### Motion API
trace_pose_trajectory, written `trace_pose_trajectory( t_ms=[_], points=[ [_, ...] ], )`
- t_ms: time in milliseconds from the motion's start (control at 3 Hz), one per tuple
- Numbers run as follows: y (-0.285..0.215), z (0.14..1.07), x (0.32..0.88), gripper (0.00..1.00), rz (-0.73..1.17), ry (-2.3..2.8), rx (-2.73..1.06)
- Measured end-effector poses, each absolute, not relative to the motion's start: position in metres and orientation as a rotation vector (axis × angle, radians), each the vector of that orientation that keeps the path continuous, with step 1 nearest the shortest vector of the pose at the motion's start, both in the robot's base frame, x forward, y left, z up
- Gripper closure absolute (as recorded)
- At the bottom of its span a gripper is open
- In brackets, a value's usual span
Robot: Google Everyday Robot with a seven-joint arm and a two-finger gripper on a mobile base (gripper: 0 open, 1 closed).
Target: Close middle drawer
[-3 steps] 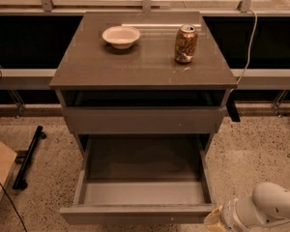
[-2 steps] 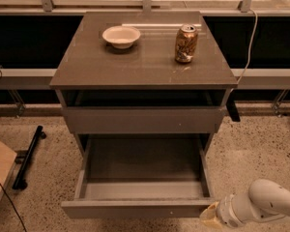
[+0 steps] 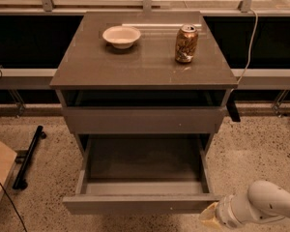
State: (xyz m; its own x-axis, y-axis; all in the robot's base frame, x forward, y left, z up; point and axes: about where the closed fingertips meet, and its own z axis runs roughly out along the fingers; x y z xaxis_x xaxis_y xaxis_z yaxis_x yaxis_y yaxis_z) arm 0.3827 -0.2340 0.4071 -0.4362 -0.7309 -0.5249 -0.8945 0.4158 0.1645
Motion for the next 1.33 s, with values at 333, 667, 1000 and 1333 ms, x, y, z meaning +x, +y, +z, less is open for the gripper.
trace_pose_trajectory(
  t_ms=[333, 667, 1000, 1333],
  points=[
    [-0.222, 0.406, 0.401, 1.0, 0.549, 2.221, -1.347],
    [-0.209, 0.405, 0.424, 1.0, 0.507, 2.141, -1.329],
    [-0.209, 0.405, 0.424, 1.0, 0.507, 2.141, -1.329],
    [-0.195, 0.407, 0.456, 1.0, 0.51, 2.055, -1.313]
  ],
)
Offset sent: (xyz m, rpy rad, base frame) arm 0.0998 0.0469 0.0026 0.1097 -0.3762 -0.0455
